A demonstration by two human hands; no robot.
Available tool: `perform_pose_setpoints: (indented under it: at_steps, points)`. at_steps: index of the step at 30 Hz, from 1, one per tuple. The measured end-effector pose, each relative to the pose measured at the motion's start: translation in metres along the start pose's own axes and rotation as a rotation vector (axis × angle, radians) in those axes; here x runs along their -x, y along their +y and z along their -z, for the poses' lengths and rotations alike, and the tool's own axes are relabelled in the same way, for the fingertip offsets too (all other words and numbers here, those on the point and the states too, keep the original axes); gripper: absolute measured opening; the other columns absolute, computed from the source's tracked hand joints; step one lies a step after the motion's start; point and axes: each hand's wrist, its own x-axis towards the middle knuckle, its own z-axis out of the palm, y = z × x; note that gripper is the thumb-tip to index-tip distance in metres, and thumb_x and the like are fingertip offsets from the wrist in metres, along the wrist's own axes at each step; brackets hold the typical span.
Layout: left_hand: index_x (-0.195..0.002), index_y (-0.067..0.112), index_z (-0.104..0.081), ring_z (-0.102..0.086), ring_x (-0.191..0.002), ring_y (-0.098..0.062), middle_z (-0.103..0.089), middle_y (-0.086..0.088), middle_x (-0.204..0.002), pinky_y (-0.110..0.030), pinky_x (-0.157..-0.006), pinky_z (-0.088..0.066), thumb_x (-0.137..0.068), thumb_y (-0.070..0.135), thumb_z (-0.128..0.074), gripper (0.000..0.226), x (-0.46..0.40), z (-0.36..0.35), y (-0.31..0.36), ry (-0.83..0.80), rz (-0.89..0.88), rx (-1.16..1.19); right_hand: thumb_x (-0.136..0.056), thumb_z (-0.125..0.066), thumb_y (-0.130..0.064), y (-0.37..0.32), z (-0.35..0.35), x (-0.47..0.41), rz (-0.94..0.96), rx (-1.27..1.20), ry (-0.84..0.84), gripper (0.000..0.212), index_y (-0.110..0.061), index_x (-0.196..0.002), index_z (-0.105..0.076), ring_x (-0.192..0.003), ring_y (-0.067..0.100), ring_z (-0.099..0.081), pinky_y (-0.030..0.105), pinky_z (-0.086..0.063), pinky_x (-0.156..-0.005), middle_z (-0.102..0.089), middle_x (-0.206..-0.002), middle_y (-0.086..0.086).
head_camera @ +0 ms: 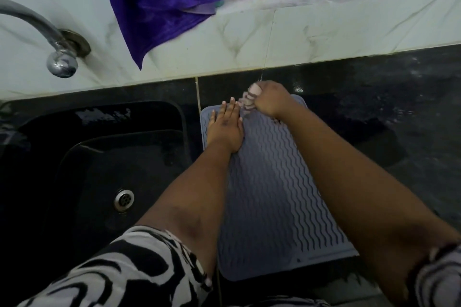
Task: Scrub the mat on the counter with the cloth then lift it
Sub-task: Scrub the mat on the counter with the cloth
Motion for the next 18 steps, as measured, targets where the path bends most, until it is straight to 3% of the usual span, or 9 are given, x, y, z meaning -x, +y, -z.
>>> perform_pose_setpoints:
  at_steps: [4,7,10,14,18]
  points:
    - [-0.155,0.018,-0.008,0.000,-0.149,-0.016,-0.003,0.004,-0.163,-0.040,-0.119,0.003,-0.103,0.030,-0.023,0.056,-0.002,0.000,-0.003,0.000,-0.020,-0.005,-0.086,-0.058,-0.029,0.015,-0.038,-0.027,-0.016,0.205,-0.113,0.039,-0.012,-0.121,-0.051,-0.113,0.033,-0.054,0.039,-0.043,-0.095,-0.058,-0.122,0.015]
    - [-0.155,0.018,-0.004,0.004,-0.149,-0.015,0.003,0.005,-0.162,-0.040,-0.120,0.004,-0.101,0.031,-0.026,0.060,-0.003,-0.002,-0.005,-0.017,-0.028,-0.016,-0.083,-0.049,-0.038,0.031,-0.061,-0.002,0.009,0.260,0.010,0.034,-0.019,-0.111,-0.055,-0.113,0.032,-0.052,0.052,-0.040,-0.098,-0.061,-0.117,0.008]
    - [-0.155,0.018,-0.006,0.002,-0.149,-0.014,0.001,0.005,-0.162,-0.038,-0.120,0.003,-0.103,0.030,-0.019,0.055,-0.003,-0.004,-0.004,0.010,-0.021,-0.006,-0.078,-0.049,-0.046,0.048,-0.069,0.046,0.080,0.200,0.014,0.032,-0.025,-0.101,-0.056,-0.105,0.024,-0.051,0.049,-0.041,-0.093,-0.061,-0.108,0.003]
    - [-0.155,0.018,-0.009,0.000,-0.149,-0.015,-0.003,0.005,-0.162,-0.039,-0.121,0.001,-0.104,0.030,-0.016,0.053,-0.001,-0.002,-0.003,0.015,-0.014,0.012,-0.072,-0.061,-0.037,0.069,-0.086,0.140,0.099,0.283,-0.037,0.033,-0.027,-0.104,-0.055,-0.109,0.025,-0.048,0.041,-0.035,-0.087,-0.059,-0.114,-0.002]
    - [-0.155,0.018,-0.006,0.005,-0.149,-0.016,0.001,0.004,-0.163,-0.038,-0.120,0.005,-0.104,0.031,-0.014,0.053,-0.001,0.000,0.000,-0.001,-0.012,0.003,-0.064,-0.052,-0.040,0.074,-0.089,0.210,0.100,0.348,-0.150,0.033,-0.032,-0.096,-0.053,-0.103,0.020,-0.047,0.038,-0.029,-0.079,-0.058,-0.104,-0.007]
